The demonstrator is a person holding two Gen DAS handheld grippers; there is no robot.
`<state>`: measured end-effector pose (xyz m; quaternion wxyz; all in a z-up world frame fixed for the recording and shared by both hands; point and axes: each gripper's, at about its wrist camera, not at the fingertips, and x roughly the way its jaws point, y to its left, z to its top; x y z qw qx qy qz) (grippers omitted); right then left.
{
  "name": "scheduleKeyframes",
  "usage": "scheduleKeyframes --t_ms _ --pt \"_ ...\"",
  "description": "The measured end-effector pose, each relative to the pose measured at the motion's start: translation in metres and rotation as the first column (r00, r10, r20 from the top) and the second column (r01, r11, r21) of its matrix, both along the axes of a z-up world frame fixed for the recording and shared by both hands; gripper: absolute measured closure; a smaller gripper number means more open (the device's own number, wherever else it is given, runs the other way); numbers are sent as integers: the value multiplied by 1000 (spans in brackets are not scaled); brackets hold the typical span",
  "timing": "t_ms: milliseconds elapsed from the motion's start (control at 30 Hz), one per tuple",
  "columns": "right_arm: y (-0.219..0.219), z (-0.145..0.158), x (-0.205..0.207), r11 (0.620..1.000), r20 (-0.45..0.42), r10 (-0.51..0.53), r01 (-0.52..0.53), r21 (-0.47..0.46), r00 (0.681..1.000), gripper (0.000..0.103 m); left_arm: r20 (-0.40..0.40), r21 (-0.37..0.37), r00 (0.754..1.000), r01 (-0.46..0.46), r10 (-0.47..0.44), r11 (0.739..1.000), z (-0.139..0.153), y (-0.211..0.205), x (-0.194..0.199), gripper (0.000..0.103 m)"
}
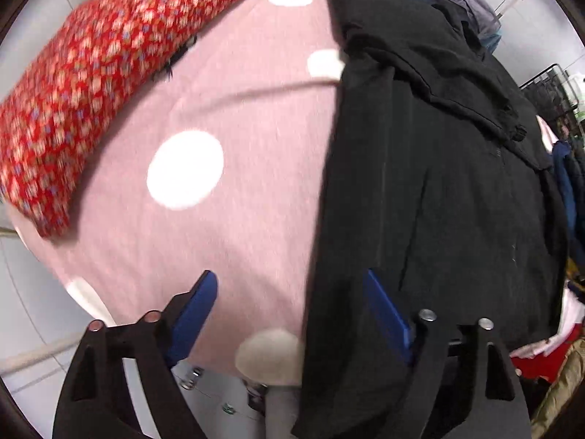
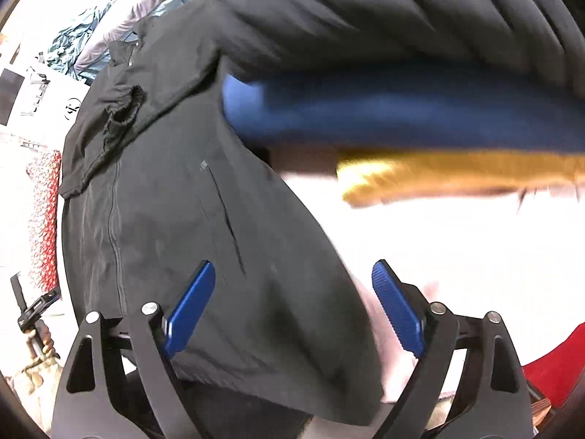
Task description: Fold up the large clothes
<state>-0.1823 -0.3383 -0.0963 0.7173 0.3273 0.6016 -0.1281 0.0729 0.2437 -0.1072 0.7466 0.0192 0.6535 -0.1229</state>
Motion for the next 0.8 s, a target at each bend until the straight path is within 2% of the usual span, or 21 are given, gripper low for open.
scheduleKeyframes --t_ms 100,200,300,367,433,500,533,600,633,667,700,733,800 --pt "-1 -10 -19 998 -25 37 -36 45 999 20 -40 -64 999 11 -14 998 -8 4 -22 30" --pt "5 -23 -36 994 -63 88 -84 69 994 22 -65 -51 994 80 -83 995 -23 -7 -43 30" --pt "9 -36 -47 990 -103 120 -111 86 987 23 -129 -55 981 142 -148 988 -40 -12 -62 30" --pt "12 -45 -53 987 -121 125 -110 119 985 29 -189 -55 966 170 -178 984 -56 -16 -74 32" --pt "16 -50 -54 982 -124 136 -117 145 983 43 -234 -79 948 203 -216 976 -64 -21 -85 41" --pt "24 -51 -54 975 -116 164 -143 171 980 50 -243 -86 937 237 -251 968 -63 -27 -92 52" --pt "27 -52 -53 972 -112 175 -153 180 978 51 -244 -86 932 253 -267 964 -62 -31 -94 55" --pt "33 -56 -50 968 -115 190 -166 189 975 56 -249 -89 930 258 -272 962 -61 -36 -93 69" --pt "34 -59 -50 967 -121 188 -162 194 975 65 -252 -88 930 254 -268 963 -62 -37 -91 75" --pt "34 -61 -50 968 -128 177 -149 203 976 70 -254 -85 931 250 -263 965 -62 -37 -90 87" --pt "33 -62 -50 967 -127 166 -136 215 978 79 -258 -94 930 244 -260 965 -62 -37 -88 94" --pt "33 -60 -52 965 -120 164 -134 223 979 86 -258 -99 929 247 -264 964 -60 -38 -87 96" --pt "37 -51 -49 966 -105 179 -154 209 978 89 -249 -98 923 278 -294 956 -53 -42 -88 100"
